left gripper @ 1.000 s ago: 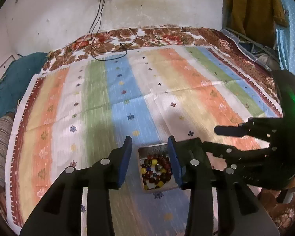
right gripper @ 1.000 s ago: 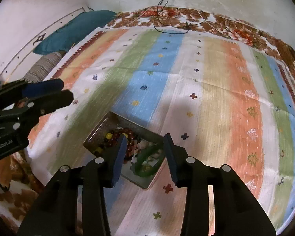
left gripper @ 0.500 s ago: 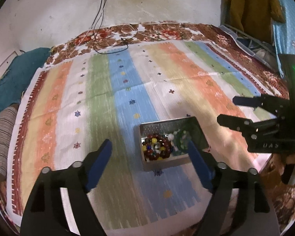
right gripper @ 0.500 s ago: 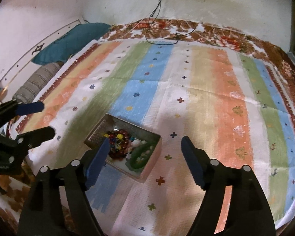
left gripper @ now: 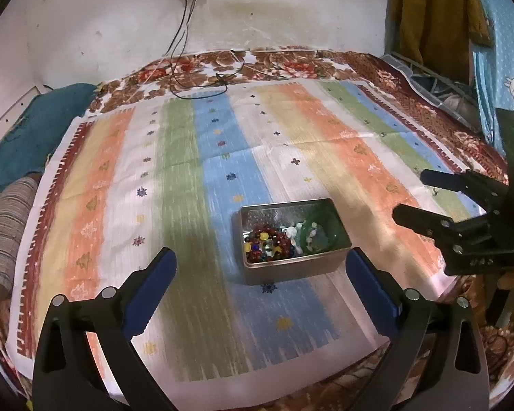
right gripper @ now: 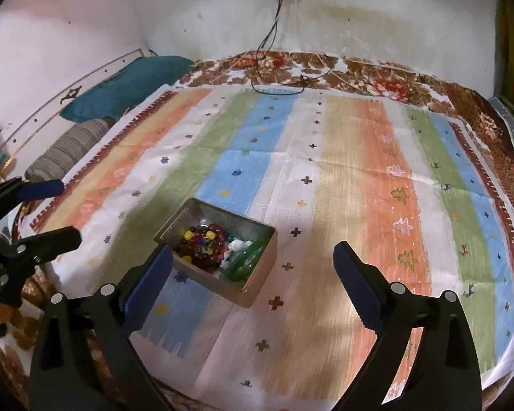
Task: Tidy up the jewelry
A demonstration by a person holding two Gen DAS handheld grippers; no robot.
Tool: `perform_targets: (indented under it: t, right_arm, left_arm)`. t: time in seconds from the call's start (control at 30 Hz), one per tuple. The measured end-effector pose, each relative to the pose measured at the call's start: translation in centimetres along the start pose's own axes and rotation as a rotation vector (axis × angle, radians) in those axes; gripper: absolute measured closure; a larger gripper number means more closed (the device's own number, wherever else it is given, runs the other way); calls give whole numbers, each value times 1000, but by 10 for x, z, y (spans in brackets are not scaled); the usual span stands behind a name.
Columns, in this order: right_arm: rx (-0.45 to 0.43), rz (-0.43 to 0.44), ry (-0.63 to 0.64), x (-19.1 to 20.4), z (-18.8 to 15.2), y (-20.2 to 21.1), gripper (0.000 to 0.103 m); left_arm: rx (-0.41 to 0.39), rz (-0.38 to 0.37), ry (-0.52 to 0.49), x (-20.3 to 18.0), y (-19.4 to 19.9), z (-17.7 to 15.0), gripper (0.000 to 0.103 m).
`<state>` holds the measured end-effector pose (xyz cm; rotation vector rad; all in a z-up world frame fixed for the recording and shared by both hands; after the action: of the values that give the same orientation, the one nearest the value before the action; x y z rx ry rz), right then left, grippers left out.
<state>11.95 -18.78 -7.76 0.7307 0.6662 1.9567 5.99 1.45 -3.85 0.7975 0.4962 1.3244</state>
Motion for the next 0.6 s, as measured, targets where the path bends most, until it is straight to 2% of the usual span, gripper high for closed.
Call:
perform_targets:
  t: [0.6]
  right_arm:
    - [-45,7,27,5,-26,25,7]
  left_arm:
    - [-53,75,-39,-31,19,-9,6]
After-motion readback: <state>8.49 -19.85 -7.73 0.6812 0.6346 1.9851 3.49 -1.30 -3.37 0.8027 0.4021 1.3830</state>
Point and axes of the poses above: each gripper's, at about its wrist camera, not at the fingertips, and y roughly against the way its jaws point, x to its left, z to its top, the point moved 4 cm from there along -y, roughly the way its jaws point, and after that the axes turned 12 degrees about -y, right-handed, at the moved point
